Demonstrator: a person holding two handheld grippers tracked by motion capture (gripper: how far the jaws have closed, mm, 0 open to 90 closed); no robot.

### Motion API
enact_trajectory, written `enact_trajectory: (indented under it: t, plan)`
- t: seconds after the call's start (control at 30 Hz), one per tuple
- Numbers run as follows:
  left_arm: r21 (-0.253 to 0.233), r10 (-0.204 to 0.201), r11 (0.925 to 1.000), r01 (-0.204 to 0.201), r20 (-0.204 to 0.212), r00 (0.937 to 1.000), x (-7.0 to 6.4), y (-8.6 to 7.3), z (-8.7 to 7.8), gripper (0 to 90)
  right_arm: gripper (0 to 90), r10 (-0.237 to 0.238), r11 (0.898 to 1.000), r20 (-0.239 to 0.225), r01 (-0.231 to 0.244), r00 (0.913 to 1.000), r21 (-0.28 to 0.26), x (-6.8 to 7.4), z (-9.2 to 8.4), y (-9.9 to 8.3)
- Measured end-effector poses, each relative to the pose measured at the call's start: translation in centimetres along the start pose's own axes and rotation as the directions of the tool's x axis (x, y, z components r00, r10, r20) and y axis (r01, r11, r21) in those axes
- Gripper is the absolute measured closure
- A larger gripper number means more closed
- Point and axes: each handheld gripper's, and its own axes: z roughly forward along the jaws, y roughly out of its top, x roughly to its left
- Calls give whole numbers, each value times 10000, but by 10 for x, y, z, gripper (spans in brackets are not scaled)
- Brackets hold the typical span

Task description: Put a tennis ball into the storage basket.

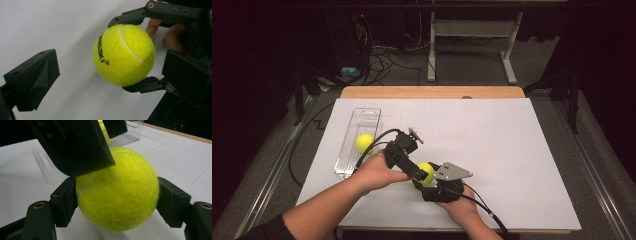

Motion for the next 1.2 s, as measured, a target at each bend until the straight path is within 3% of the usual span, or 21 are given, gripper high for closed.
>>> enact_trajectory:
  t: [0.67, 1.2]
  plan:
    - [307, -48, 9995, 32, 528, 9986, 1, 6, 16, 63, 270, -7, 10000, -108, 6, 9999, -90, 1, -1, 2]
    - [406, -180, 9991, 135, 1128, 9935, 3, 4, 25, 180, 269, -60, 9999, -68, 59, 10000, -109, 2, -2, 2]
